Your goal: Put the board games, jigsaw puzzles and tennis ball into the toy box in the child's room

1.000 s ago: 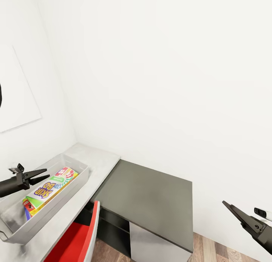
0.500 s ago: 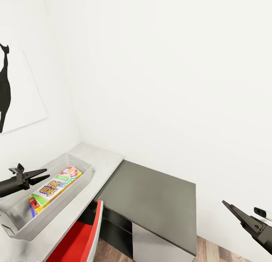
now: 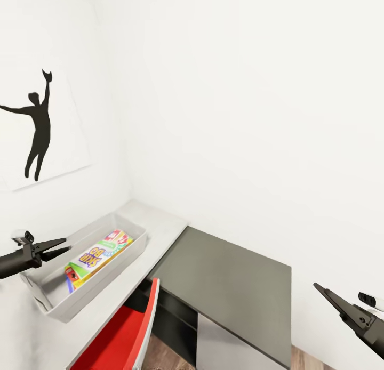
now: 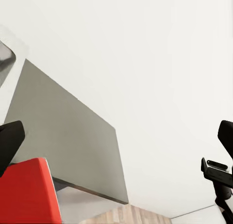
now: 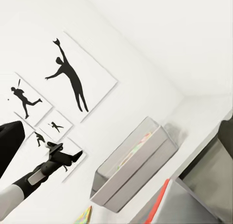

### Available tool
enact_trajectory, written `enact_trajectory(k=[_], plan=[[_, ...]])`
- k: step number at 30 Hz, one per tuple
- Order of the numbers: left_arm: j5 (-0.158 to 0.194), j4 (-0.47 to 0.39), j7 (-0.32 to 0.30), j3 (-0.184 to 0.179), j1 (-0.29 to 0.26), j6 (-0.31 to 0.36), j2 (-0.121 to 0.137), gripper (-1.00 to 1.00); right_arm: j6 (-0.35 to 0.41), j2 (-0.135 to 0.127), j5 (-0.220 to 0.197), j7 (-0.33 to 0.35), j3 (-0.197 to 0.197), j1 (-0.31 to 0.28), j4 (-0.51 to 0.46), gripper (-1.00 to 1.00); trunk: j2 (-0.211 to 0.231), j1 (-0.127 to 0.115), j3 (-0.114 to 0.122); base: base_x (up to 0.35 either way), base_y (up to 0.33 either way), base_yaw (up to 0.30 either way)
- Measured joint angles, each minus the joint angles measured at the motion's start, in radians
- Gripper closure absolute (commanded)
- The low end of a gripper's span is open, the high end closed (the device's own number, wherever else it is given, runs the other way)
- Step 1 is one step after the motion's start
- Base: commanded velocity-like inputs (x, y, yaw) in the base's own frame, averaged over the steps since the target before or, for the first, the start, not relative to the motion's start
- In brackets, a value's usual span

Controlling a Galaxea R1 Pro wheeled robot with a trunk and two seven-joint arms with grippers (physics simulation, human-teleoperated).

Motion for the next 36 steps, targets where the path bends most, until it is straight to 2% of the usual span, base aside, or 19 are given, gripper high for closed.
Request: enact_trajectory(k=[11, 19, 27, 36], plan=[[0.0, 0.0, 0.0, 0.0, 0.0, 0.0, 0.0, -1.0, 0.0, 0.0, 0.0, 0.001, -0.001, 0.0, 0.0, -1.0, 0.0, 0.0, 0.013, -0.055, 0.0, 0.197], [0.0, 0.0, 0.0, 0.0, 0.0, 0.0, 0.0, -1.0, 0.0, 0.0, 0.0, -0.001, -0.001, 0.0, 0.0, -1.0, 0.0, 0.0, 0.023, -0.177, 0.024, 0.22], [0.0, 0.0, 0.0, 0.0, 0.0, 0.0, 0.0, -1.0, 0.001, 0.0, 0.0, -0.001, -0.002, 0.0, 0.0, -1.0, 0.0, 0.0, 0.029, -0.147, 0.119, 0.258], [0.0, 0.0, 0.0, 0.0, 0.001, 0.0, 0.0, -1.0, 0.001, 0.0, 0.0, -0.001, -0.002, 0.0, 0.0, -1.0, 0.0, 0.0, 0.031, -0.024, 0.164, 0.279]])
